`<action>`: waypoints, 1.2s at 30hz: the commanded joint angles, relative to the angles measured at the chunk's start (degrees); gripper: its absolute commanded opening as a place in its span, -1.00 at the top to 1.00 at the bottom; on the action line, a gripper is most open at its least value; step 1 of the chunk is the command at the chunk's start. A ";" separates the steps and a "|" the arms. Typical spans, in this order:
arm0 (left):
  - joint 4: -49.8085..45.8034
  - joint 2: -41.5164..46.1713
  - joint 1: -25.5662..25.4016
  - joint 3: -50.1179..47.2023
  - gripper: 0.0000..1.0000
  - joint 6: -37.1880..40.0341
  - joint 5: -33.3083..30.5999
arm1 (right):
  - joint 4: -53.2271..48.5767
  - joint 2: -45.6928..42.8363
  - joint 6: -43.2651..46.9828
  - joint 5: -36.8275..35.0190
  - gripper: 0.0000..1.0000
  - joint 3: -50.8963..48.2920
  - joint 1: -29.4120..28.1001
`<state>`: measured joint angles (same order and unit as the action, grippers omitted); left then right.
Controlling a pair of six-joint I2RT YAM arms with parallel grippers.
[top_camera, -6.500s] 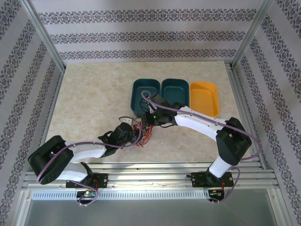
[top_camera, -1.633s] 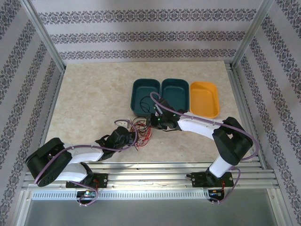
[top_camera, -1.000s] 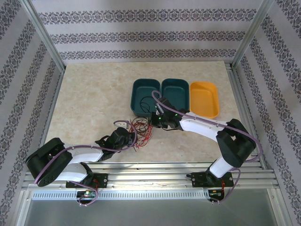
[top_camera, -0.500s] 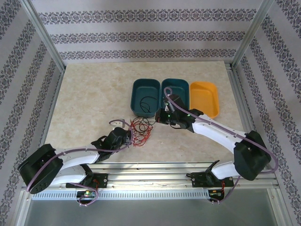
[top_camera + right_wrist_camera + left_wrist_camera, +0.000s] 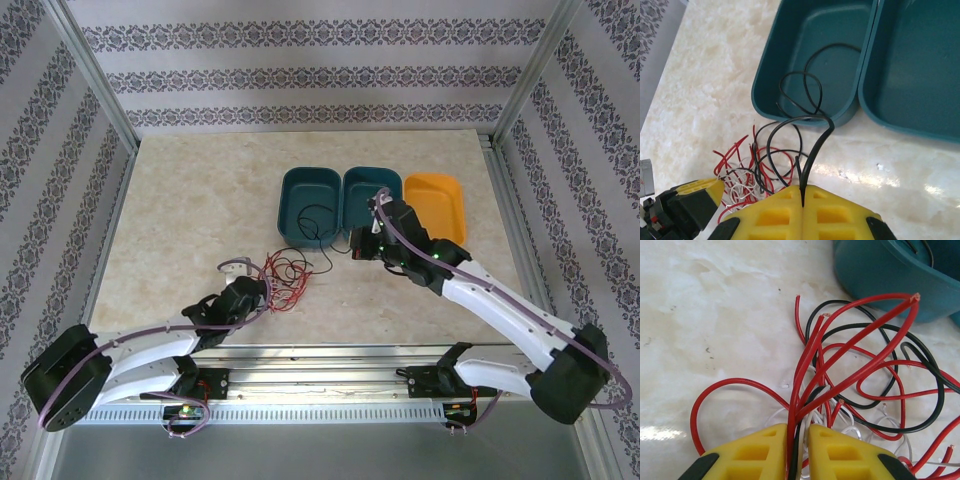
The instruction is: Untangle the cables
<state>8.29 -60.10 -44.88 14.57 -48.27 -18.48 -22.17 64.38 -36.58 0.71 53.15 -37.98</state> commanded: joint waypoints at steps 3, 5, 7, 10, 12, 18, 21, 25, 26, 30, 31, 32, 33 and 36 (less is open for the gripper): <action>-4.97 3.19 0.32 -1.19 0.65 -0.60 -2.94 | -3.31 -4.43 5.03 -5.32 1.00 4.23 0.46; -5.80 4.39 0.28 -1.45 0.65 -0.67 -3.48 | -5.22 -5.11 6.44 -6.89 1.00 6.63 0.51; -6.25 5.39 0.32 -1.90 0.65 -0.81 -3.76 | -6.49 -5.70 8.01 -8.20 1.00 8.75 0.52; -6.23 6.45 0.32 -2.43 0.65 -0.77 -4.00 | -7.45 -6.59 9.94 -9.44 1.00 11.77 0.49; -6.10 6.50 0.32 -2.53 0.65 -0.82 -4.11 | -7.15 -7.14 10.55 -9.53 1.00 13.14 0.49; -5.42 4.80 0.32 -1.96 0.65 -0.45 -3.78 | -4.23 -7.69 11.71 -8.19 1.00 16.37 0.58; -4.66 3.92 0.33 -1.76 0.65 -0.26 -3.33 | -3.59 -6.63 12.45 -7.67 1.00 18.20 0.62; -3.74 2.65 0.32 -1.43 0.63 -0.13 -2.88 | -3.39 -4.36 13.22 -6.18 1.00 20.82 0.63; -3.56 2.39 0.32 -1.38 0.64 -0.09 -2.79 | -3.40 -3.88 13.56 -5.78 1.00 21.64 0.58; -2.69 1.33 0.32 -1.22 0.59 -0.05 -2.22 | -3.02 -2.07 15.23 -5.81 1.00 25.03 0.68; -2.53 1.11 0.33 -1.17 0.56 0.06 -2.17 | -3.00 -1.39 15.61 -5.92 1.00 25.77 0.67; -2.45 0.83 0.32 -1.08 0.54 0.03 -2.17 | -3.16 -0.48 15.89 -5.96 1.00 26.55 0.80; -2.33 0.64 0.32 -0.97 0.53 0.07 -2.11 | -3.31 0.44 16.08 -5.94 1.00 27.18 0.93; -2.26 0.26 0.32 -0.47 0.41 0.23 -1.69 | -3.10 3.62 16.23 -4.89 1.00 29.03 1.77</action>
<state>4.75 -59.44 -44.88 12.78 -48.23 -20.73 -26.44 65.65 -21.98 -5.45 79.99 -37.12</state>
